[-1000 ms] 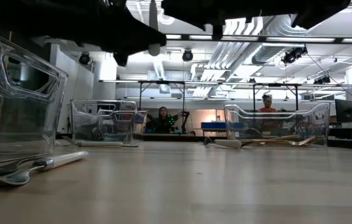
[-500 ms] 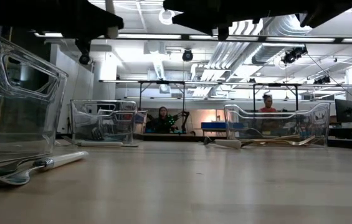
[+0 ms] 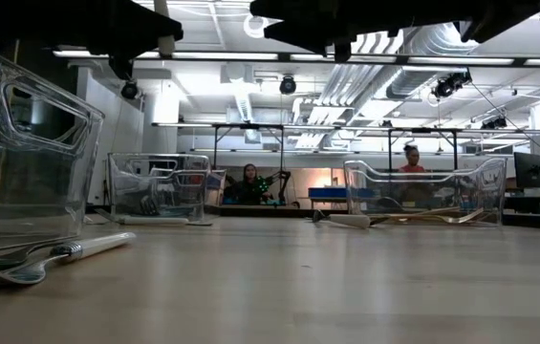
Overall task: Sort silverware by color (type)
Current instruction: Put the white fork into the bottom left transparent bin
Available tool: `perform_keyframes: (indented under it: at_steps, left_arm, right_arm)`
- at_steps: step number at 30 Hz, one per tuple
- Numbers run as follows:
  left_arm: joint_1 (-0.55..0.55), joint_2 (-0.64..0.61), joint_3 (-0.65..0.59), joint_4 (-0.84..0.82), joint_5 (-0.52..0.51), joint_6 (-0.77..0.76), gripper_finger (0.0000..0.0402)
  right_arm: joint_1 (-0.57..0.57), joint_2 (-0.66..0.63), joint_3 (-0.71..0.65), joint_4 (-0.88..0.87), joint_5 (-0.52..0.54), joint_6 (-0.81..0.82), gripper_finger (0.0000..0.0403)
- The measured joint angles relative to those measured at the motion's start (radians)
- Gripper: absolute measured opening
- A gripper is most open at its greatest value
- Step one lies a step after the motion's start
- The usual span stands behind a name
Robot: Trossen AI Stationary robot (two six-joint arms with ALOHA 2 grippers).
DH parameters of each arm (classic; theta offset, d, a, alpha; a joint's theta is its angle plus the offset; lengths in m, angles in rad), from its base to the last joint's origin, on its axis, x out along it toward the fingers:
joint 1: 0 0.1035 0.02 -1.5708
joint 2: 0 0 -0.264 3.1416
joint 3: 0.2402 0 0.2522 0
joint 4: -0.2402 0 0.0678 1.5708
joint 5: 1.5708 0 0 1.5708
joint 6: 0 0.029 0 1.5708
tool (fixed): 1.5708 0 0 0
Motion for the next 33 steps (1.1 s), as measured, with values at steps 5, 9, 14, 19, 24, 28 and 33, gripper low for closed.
perform_keyframes:
  at_steps: [5, 9, 14, 19, 24, 28, 33]
  left_arm:
    - [0.000, 0.000, 0.000, 0.001, 0.000, 0.001, 0.0021]
    - [0.000, 0.000, 0.000, 0.000, 0.016, 0.002, 0.0021]
    - [-0.039, 0.000, 0.036, -0.051, 0.134, 0.041, 0.0021]
    - [-0.159, 0.007, 0.205, -0.423, 0.104, 0.121, 0.0021]
    - [-0.284, 0.075, 0.396, -0.828, 0.059, 0.068, 0.0021]
    - [-0.398, 0.180, 0.552, -1.164, 0.078, -0.105, 0.0021]
    - [-0.525, 0.353, 0.717, -1.476, 0.132, -0.402, 0.0021]
  right_arm:
    - [0.000, 0.000, 0.000, -0.017, 0.000, 0.000, 0.0248]
    - [0.000, 0.000, 0.000, -0.017, 0.000, 0.000, 0.0248]
    - [0.000, 0.000, 0.000, -0.022, 0.000, 0.000, 0.0248]
    - [0.000, 0.000, 0.001, -0.044, 0.000, 0.000, 0.0248]
    - [0.000, 0.000, 0.001, -0.071, 0.000, 0.001, 0.0248]
    - [-0.001, 0.000, 0.001, -0.107, 0.000, 0.038, 0.0248]
    - [0.000, 0.001, 0.001, -0.125, 0.000, 0.053, 0.0248]
